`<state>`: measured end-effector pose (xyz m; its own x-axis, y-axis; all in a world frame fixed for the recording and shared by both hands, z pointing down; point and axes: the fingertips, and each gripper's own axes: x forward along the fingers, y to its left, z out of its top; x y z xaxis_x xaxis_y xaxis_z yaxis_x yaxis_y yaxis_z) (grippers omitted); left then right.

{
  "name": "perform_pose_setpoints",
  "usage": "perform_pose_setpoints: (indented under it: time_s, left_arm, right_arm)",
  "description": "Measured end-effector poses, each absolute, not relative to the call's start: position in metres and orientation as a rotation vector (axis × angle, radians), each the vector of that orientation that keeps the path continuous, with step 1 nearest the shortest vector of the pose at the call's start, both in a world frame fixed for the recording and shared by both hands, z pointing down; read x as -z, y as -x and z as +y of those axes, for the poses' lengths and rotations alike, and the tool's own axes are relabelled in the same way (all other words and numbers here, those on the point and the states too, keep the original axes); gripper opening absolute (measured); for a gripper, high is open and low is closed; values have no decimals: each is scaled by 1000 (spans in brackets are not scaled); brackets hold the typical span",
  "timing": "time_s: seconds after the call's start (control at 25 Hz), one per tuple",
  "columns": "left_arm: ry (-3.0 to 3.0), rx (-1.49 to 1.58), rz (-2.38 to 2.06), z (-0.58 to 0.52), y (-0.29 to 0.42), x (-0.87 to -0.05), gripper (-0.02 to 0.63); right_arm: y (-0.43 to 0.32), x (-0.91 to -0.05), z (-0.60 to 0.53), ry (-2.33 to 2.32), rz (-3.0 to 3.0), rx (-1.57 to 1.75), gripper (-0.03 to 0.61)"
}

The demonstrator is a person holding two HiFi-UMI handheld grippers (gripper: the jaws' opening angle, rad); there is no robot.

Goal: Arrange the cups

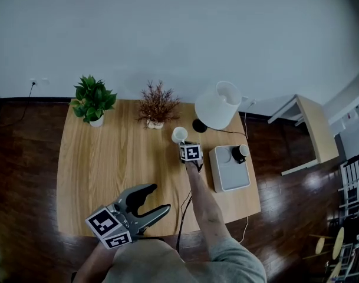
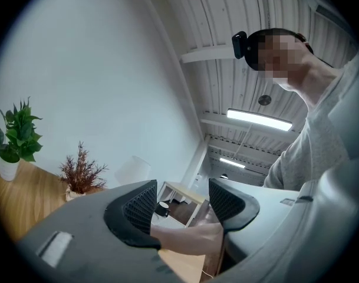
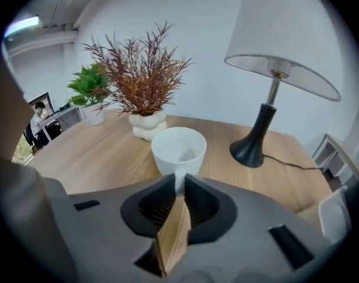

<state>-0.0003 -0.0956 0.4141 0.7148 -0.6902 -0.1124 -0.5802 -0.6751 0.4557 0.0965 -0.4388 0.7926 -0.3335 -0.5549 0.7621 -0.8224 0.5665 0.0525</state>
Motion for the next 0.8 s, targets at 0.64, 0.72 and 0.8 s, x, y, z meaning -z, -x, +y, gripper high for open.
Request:
perform_pose_setpoints:
  time_s: [0.64, 0.72, 0.8]
  left_arm:
    - [-2596, 427, -764, -89, -37, -406, 267]
    - [-2609, 430, -759, -87, -39, -403, 267]
    - [-2621, 434, -757, -86, -40, -400, 268]
  right_arm:
    - [-254, -703, -318, -1433, -2248, -603, 67]
    - [-287, -680, -344, -1517, -2201, -515, 67]
    - [-319, -673, -366, -1574, -2125, -480, 67]
